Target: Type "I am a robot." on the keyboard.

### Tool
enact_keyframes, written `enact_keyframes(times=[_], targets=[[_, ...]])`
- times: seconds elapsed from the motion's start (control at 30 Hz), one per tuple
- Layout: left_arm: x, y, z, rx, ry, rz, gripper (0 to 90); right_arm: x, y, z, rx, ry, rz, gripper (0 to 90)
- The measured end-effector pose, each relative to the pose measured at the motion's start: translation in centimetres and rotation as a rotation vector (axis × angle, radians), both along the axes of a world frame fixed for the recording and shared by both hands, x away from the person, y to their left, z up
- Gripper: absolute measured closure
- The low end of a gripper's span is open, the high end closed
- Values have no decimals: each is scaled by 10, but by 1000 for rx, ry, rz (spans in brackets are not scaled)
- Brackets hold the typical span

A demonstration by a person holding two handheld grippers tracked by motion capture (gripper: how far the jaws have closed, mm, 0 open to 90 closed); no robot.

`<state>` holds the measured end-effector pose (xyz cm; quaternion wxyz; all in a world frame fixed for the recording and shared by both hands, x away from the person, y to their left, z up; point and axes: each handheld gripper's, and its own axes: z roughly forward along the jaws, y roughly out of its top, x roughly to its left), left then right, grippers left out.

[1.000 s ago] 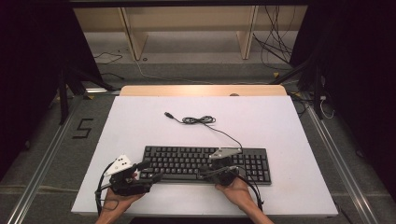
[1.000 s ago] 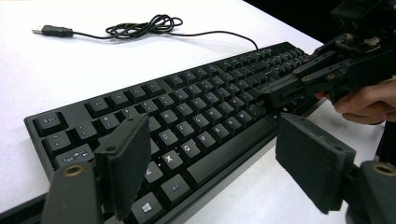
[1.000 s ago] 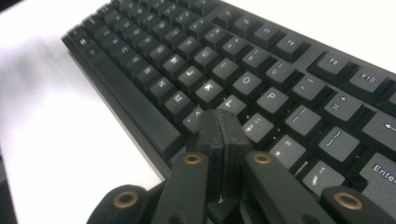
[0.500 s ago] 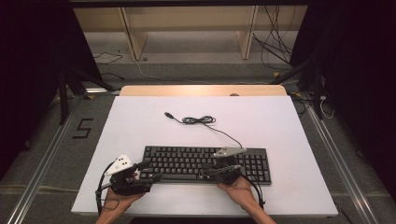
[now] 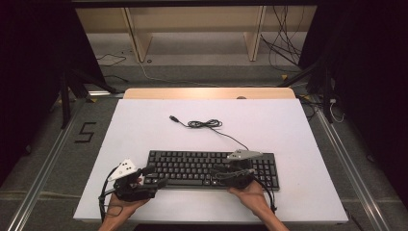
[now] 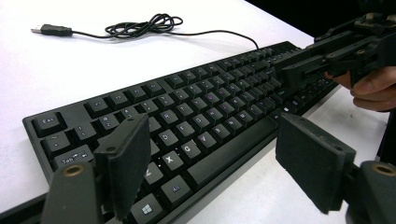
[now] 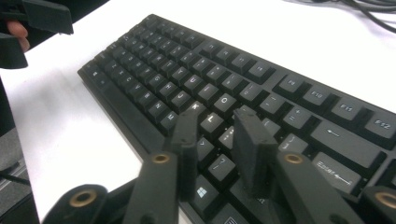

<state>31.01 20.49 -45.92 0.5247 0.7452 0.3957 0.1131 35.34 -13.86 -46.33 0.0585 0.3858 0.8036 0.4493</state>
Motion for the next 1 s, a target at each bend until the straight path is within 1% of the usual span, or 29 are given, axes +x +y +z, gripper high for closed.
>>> enact_keyframes(times=[0.13,0.27,0.33,0.53,0.67,0.8,1.0], targets=[[0,0,0,3,1,-4,260,-3,-5,3,4,-15,5,637],[0,0,0,2,2,-5,260,-5,-10,7,25,-16,7,566],[0,0,0,2,2,-6,260,-7,-12,8,30,-32,10,541],[0,-1,0,0,3,-7,260,-15,-26,13,54,-40,-2,454],[0,-1,0,0,3,-8,259,-20,-36,15,71,-50,-25,418],[0,-1,0,1,3,-10,259,-24,-44,17,77,-56,-43,387],[-1,-1,1,0,4,-12,259,-31,-56,19,95,-76,-62,375]])
